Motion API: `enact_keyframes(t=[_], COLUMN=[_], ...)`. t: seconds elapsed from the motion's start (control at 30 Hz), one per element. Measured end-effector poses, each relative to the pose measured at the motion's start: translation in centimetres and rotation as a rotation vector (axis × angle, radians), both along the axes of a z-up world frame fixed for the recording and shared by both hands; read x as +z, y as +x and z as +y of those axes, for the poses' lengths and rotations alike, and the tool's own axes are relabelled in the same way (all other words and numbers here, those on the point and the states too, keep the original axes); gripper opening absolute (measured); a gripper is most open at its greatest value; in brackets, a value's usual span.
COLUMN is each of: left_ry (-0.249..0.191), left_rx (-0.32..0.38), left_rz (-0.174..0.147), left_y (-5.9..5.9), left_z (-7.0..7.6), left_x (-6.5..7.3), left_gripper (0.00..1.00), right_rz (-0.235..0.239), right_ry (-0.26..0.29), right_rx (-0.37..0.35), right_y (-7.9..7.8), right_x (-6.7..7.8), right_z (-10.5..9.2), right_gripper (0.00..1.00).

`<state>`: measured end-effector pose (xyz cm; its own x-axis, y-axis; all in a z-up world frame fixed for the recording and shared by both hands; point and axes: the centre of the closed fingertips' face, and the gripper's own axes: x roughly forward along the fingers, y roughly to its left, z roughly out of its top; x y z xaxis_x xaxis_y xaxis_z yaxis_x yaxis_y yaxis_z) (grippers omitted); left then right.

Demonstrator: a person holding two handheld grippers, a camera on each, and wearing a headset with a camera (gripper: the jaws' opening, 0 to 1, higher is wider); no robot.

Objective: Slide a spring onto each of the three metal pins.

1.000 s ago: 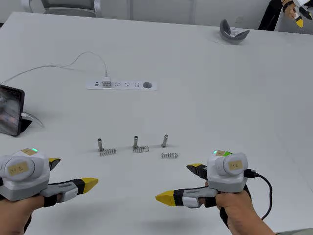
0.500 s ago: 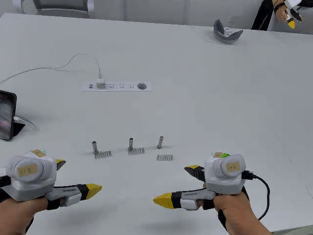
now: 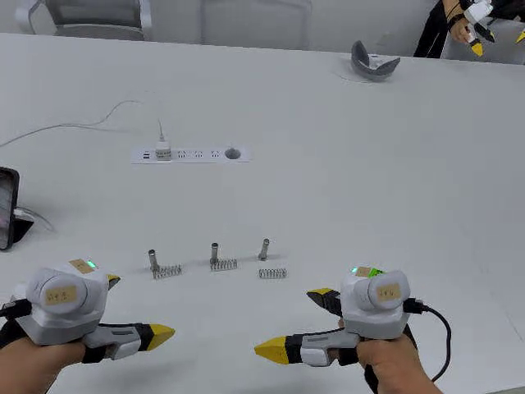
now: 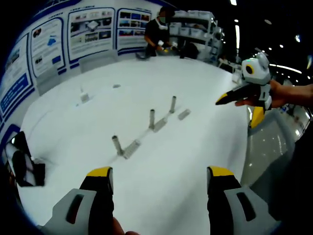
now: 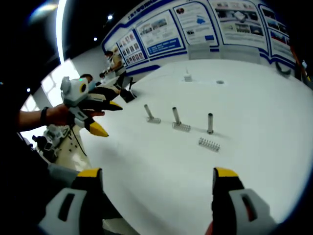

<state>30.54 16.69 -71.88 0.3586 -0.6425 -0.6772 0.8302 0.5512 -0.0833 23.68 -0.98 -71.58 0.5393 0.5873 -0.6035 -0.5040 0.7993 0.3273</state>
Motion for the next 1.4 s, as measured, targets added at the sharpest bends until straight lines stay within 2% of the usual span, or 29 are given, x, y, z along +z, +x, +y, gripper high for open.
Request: enact_keyframes(t=[0.2,0.73,1.0,1.3,1.4], left_ry=[0.020,0.039,0.086,0.125,0.122], left_rx=[-0.057,-0.120,-0.169,-0.193,-0.187], left_rz=[-0.009,-0.015,-0.017,-0.013,0.003], left_y=[0.0,0.6,0.7,2.0,2.5], left_z=[-1.0,-2.3,-3.1,-3.7,-4.1], left_x=[-0.2,-0.8,-2.1,-4.1,-4.7], left_gripper=[0.79,0.77,0.74,0.73,0.74], right_rz=[-0.002,0.006,0.012,0.020,0.025], right_ry=[-0.001,-0.005,-0.007,-0.008,-0.005], right_rx=[-0.003,-0.009,-0.003,-0.002,-0.007], right_y=[0.1,-0.3,-0.4,-0.6,-0.6], right_x=[0.1,-0.2,-0.3,-0.4,-0.4], right_z=[-0.2,-0.7,-0.7,-0.7,-0.9], right_gripper=[0.95,0.95,0.95,0.95,0.95])
